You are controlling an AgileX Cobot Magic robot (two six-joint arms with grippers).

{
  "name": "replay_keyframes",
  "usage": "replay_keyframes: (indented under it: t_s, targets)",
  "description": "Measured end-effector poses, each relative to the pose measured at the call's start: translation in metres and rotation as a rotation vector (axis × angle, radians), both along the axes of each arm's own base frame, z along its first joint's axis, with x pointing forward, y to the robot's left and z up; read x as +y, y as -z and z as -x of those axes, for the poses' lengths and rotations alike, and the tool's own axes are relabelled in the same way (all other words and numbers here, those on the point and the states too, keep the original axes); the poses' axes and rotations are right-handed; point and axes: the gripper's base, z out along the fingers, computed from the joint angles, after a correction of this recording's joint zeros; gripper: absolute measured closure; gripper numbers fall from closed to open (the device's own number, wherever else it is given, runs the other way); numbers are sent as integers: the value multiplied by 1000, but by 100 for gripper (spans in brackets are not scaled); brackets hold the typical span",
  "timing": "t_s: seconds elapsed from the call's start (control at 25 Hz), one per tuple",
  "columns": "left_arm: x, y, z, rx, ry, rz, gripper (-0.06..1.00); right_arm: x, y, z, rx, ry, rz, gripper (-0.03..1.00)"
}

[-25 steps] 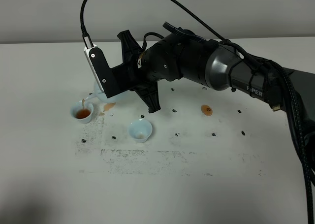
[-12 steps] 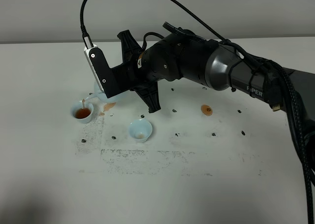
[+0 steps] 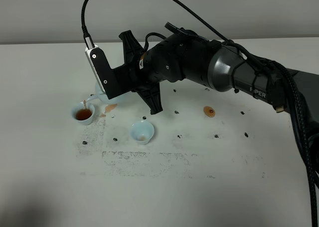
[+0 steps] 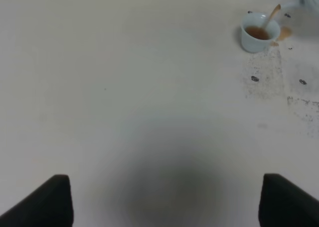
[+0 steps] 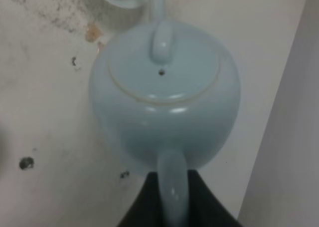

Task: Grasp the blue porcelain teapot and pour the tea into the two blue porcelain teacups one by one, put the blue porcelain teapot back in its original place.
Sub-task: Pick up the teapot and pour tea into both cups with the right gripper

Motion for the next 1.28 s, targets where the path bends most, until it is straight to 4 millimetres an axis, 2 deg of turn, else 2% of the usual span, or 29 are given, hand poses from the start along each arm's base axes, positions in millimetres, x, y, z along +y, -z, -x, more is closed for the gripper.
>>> replay_keyframes:
  t_s: [1.28]
  targets:
    - [0, 0, 0, 0, 0, 0, 22, 6, -3, 7, 5, 6, -4, 93]
